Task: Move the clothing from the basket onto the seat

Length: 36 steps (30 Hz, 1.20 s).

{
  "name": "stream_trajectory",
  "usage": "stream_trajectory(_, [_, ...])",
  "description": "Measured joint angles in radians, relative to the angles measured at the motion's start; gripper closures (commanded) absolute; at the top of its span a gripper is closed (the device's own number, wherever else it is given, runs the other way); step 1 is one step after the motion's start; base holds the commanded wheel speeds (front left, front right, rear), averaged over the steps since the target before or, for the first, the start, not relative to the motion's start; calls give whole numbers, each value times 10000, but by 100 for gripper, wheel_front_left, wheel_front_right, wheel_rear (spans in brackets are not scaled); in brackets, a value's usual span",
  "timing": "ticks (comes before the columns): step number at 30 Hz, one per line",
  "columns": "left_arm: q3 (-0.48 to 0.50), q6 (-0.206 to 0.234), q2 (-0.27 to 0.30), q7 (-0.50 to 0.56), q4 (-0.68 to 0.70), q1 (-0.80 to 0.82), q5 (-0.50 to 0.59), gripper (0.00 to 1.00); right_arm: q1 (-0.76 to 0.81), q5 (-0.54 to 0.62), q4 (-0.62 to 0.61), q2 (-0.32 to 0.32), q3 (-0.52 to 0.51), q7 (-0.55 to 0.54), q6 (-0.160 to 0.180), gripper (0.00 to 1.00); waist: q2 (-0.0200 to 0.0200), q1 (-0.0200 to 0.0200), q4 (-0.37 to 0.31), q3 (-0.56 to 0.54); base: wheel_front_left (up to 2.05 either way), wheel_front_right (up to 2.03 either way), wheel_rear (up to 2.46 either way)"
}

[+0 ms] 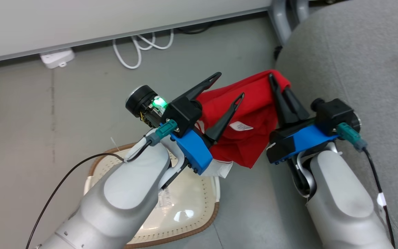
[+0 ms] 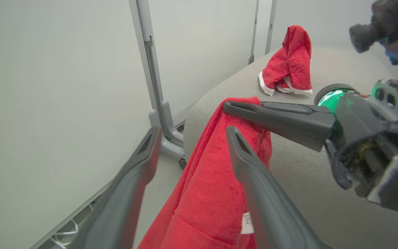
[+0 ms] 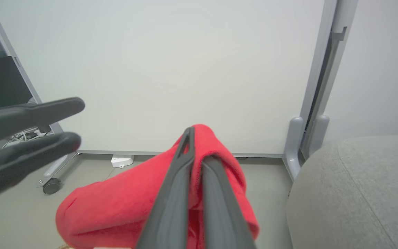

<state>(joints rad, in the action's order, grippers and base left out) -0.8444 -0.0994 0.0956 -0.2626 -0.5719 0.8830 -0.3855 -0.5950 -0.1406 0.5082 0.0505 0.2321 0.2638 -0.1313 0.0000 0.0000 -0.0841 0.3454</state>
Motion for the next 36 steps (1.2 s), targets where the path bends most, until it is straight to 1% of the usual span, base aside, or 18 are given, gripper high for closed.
stream_trajectory(7, [-428, -86, -73, 0, 105, -101, 84, 0, 513, 236, -838, 2, -1321, 0, 2, 100, 0, 0, -986, 306, 0, 0, 0])
stream_trajectory(8, [-583, -94, -86, 2, 109, -128, 88, 0, 755, 299, -1085, 2, -1653, -2, 2, 100, 0, 0, -1226, 388, 0, 0, 0])
stream_trajectory(9, [-583, -94, -86, 2, 109, -128, 88, 0, 755, 299, -1085, 2, -1653, -2, 2, 100, 0, 0, -1226, 388, 0, 0, 0])
stream_trajectory(13, [-857, -148, -111, 50, 157, -183, 96, 0, 1270, 445, -1595, 4, -2219, 0, 2, 100, 0, 0, -1665, 531, 0, 0, 0])
stream_trajectory(18, [-1175, -180, -117, 107, 207, -267, 96, 0, 1834, 487, -2067, 4, -2629, -2, 2, 100, 0, 0, -2088, 682, 0, 0, 0])
stream_trajectory(23, [-1333, -192, -113, 148, 211, -347, 79, 0, 2117, 431, -2297, 2, -2746, -2, 2, 100, 0, 0, -2324, 762, 0, 0, 0])
stream_trajectory(29, [-1287, -161, -75, 136, 226, -400, -15, 0, 2123, 506, -2566, -2, -2537, -2, 0, 100, 0, 0, -2319, 750, 0, 0, 0])
stream_trajectory(33, [-1210, -73, 79, 104, 314, -404, -71, 0, 1569, 924, -3010, -4, -2462, -6, 2, 100, 0, 0, -2303, 792, 0, 0, 0])
stream_trajectory(36, [-1135, 12, 194, 102, 426, -399, -81, 0, 769, 1156, -3528, 117, -2690, -6, 0, 100, 0, 0, -2323, 909, 0, 0, 0])
